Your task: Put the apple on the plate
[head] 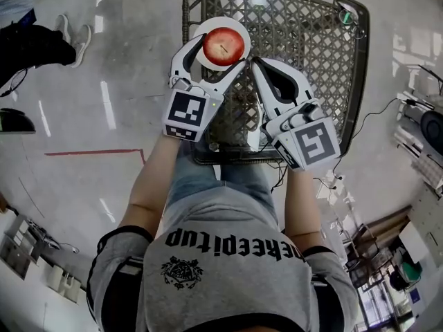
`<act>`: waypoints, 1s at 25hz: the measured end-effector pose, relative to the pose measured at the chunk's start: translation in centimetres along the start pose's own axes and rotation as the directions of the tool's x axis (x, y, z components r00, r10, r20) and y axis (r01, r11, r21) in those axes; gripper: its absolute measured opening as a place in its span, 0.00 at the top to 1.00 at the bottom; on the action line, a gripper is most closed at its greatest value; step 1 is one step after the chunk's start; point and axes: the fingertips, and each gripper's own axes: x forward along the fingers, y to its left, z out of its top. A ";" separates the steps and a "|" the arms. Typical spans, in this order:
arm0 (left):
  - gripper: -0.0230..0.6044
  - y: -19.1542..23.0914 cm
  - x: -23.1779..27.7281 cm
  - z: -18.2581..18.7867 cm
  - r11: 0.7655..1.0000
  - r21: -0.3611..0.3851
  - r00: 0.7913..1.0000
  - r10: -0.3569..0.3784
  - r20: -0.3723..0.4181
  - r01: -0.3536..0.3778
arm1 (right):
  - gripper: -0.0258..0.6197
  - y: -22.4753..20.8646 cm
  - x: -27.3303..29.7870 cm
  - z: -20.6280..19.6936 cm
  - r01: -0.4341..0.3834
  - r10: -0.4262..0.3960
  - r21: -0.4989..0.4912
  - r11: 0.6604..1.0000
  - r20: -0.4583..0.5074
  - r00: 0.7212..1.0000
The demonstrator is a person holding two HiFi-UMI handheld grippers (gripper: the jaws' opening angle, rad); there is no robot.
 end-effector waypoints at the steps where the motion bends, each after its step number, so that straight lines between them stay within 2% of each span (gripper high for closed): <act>1: 0.31 0.1 0.4 -0.5 1.000 0.000 1.000 0.005 -0.006 -0.005 | 0.96 -0.2 0.0 -0.3 -0.003 0.003 0.001 1.000 -0.004 1.000; 19: 0.31 1.0 3.5 -6.3 0.999 0.014 0.992 0.042 -0.115 -0.041 | 0.96 -0.5 0.2 -1.9 -0.048 0.048 0.004 0.999 -0.051 0.998; 25: 0.31 1.4 4.2 -7.9 0.998 -0.012 0.987 0.052 -0.149 -0.055 | 0.96 -1.0 0.3 -1.9 -0.045 0.046 0.008 0.999 -0.055 0.997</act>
